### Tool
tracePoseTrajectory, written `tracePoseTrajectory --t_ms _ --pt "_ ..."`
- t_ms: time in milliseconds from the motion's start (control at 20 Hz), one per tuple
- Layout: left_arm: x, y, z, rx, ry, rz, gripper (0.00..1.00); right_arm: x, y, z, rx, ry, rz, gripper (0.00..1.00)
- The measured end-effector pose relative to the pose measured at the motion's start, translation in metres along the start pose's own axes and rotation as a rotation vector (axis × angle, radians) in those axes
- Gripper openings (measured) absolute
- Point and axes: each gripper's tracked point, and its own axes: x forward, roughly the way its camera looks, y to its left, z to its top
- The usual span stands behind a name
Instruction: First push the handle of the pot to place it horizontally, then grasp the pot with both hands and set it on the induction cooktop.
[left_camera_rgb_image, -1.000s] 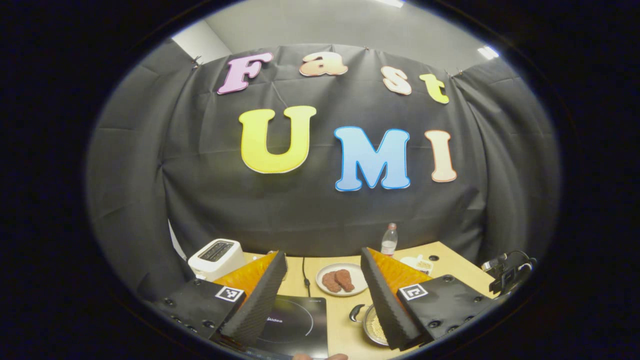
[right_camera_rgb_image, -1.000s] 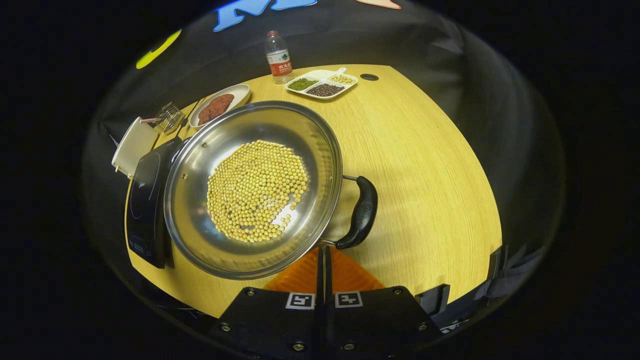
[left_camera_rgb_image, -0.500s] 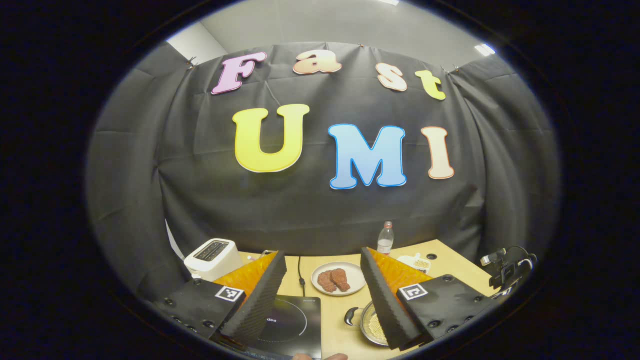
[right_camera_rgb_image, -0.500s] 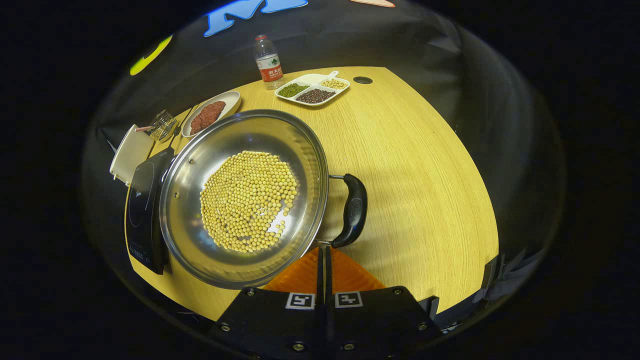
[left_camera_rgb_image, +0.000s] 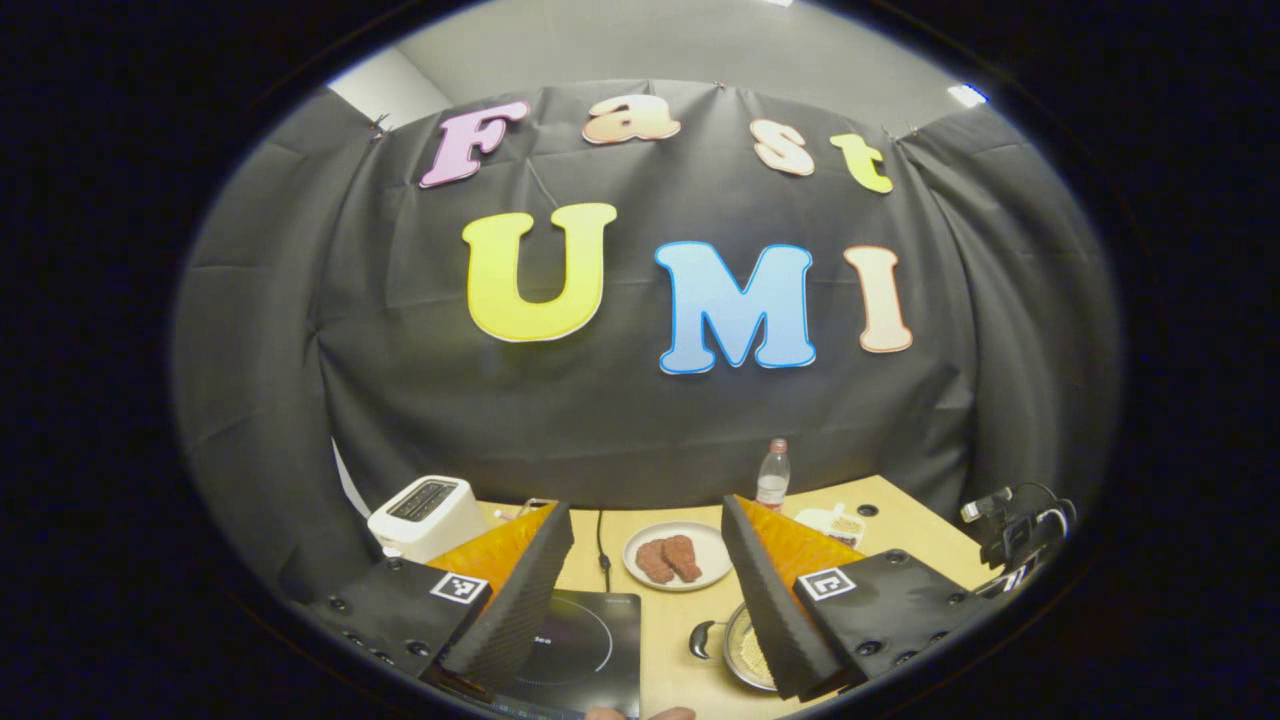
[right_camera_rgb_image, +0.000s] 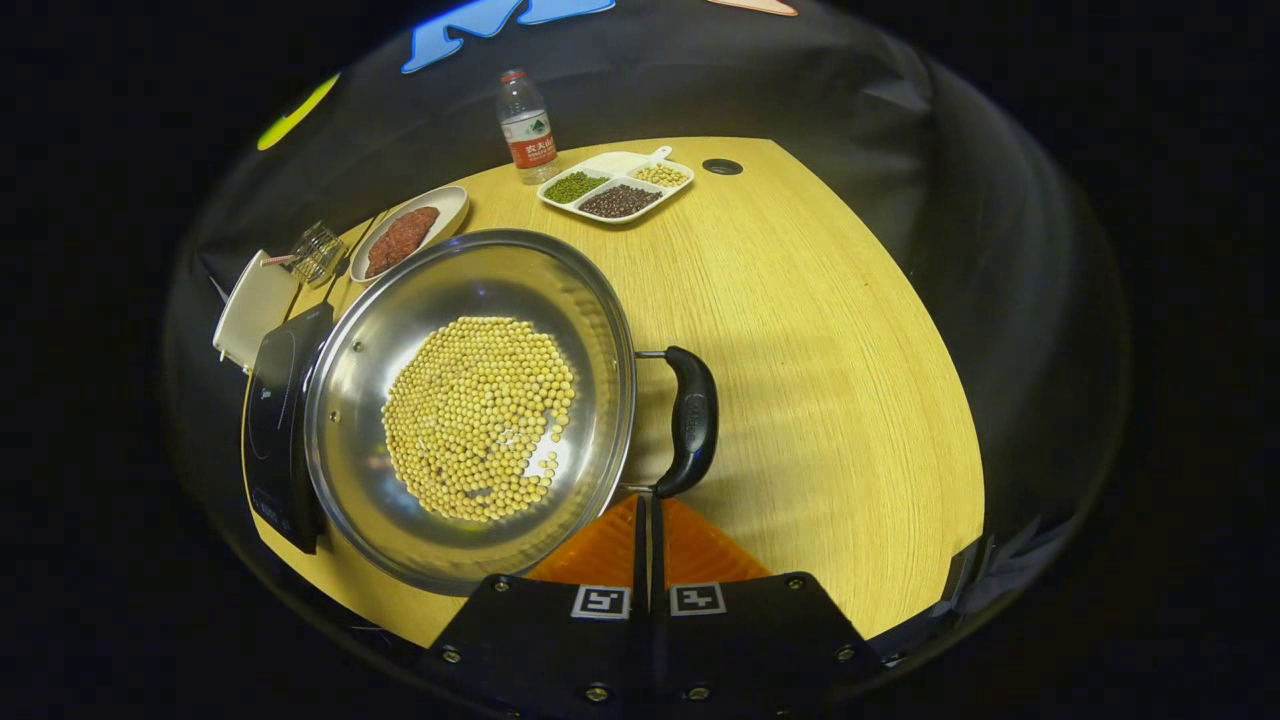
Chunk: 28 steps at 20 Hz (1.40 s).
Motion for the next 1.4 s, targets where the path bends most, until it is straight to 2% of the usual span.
tracePoseTrajectory --t_ms 750,1000,1100,1150,1200,1250,1300,1350,1400 --pt "0.006 0.009 -0.012 -0.013 0.027 0.025 0.97 0.012 -0.01 0.029 -0.025 -0.018 -0.025 0.01" --pt "-0.002 0.01 -0.012 -0.029 0.022 -0.01 0.95 -0.012 -0.017 0.031 -0.004 -0.084 -0.063 0.0" --pt "-0.008 0.008 -0.015 -0.033 0.021 -0.037 0.97 -0.032 -0.012 0.034 0.023 -0.141 -0.05 0.0" --pt "-0.011 0.007 -0.015 -0.035 0.021 -0.057 0.95 -0.038 -0.008 0.033 0.042 -0.169 -0.036 0.08" --pt "-0.013 0.005 -0.016 -0.037 0.023 -0.078 0.97 -0.048 -0.003 0.032 0.057 -0.192 -0.022 0.22" --pt "-0.017 0.002 -0.018 -0.042 0.028 -0.101 0.94 -0.058 0.001 0.031 0.065 -0.22 -0.011 0.48" --pt "-0.02 0.0 -0.023 -0.048 0.036 -0.122 0.99 -0.066 0.001 0.032 0.067 -0.247 -0.019 0.73" --pt "-0.022 -0.002 -0.028 -0.052 0.048 -0.141 0.99 -0.073 0.0 0.033 0.065 -0.275 -0.026 0.98" --pt "-0.025 -0.006 -0.035 -0.055 0.062 -0.16 0.99 -0.077 0.0 0.034 0.066 -0.299 -0.034 1.0"
